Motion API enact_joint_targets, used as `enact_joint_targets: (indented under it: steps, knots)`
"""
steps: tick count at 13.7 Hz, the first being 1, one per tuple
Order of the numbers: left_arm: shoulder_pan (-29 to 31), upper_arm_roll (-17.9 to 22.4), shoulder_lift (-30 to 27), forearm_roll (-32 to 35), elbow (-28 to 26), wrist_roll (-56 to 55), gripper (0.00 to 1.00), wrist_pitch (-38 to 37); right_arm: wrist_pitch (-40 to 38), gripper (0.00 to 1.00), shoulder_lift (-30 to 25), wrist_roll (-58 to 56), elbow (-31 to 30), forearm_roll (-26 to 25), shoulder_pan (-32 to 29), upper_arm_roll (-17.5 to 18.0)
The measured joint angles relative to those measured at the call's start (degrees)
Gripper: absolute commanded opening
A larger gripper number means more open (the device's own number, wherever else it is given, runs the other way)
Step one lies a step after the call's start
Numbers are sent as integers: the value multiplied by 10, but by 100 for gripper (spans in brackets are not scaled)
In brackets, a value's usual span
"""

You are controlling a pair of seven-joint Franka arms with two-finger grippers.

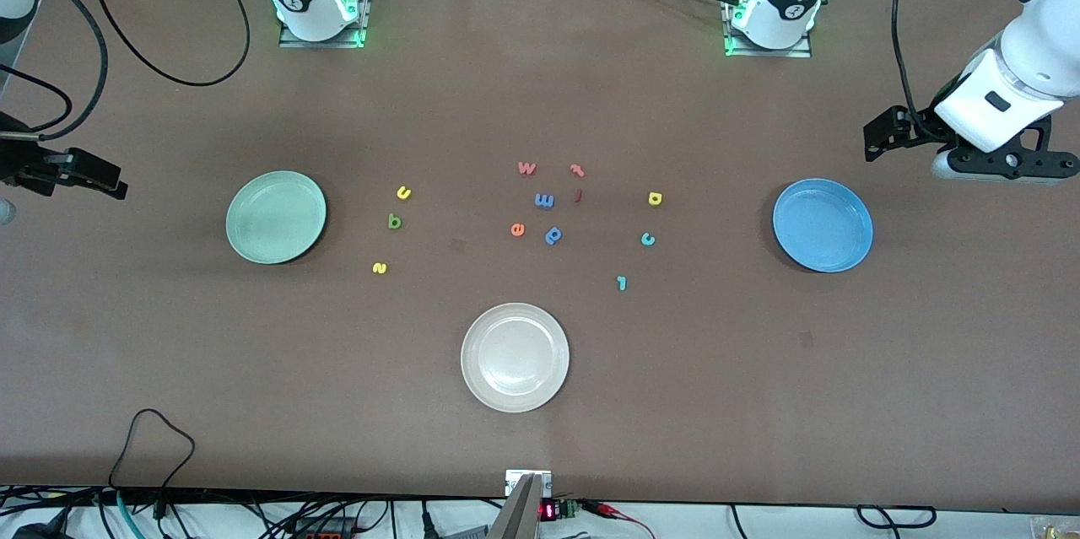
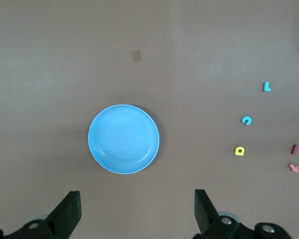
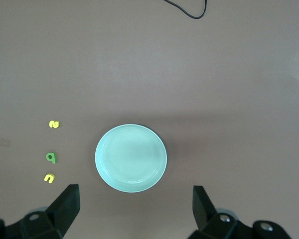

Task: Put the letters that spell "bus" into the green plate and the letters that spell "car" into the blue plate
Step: 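Move the left gripper over the cyan letter near the blue plate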

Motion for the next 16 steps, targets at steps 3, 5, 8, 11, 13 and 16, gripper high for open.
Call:
enact_joint_targets:
  steps: [3, 5, 8, 11, 13, 16]
  knots:
    - [1, 0, 3, 0, 9, 0, 100, -23, 0, 100, 0, 0, 0, 0, 0, 0]
    - [1, 0, 7, 0, 18, 0, 100, -37, 0, 100, 0, 0, 0, 0, 0, 0]
    - [1, 0, 31, 0, 21, 1, 100, -91, 0, 100, 0, 0, 0, 0, 0, -1]
    - [-2, -2, 77, 0, 21, 3, 100, -126, 0, 100, 0, 0, 0, 0, 0, -1]
    - [-19, -8, 117, -2, 21, 2, 100, -93, 0, 100, 0, 0, 0, 0, 0, -1]
    - [-76, -14, 183, -3, 21, -54, 100, 26, 0, 100, 0, 0, 0, 0, 0, -1]
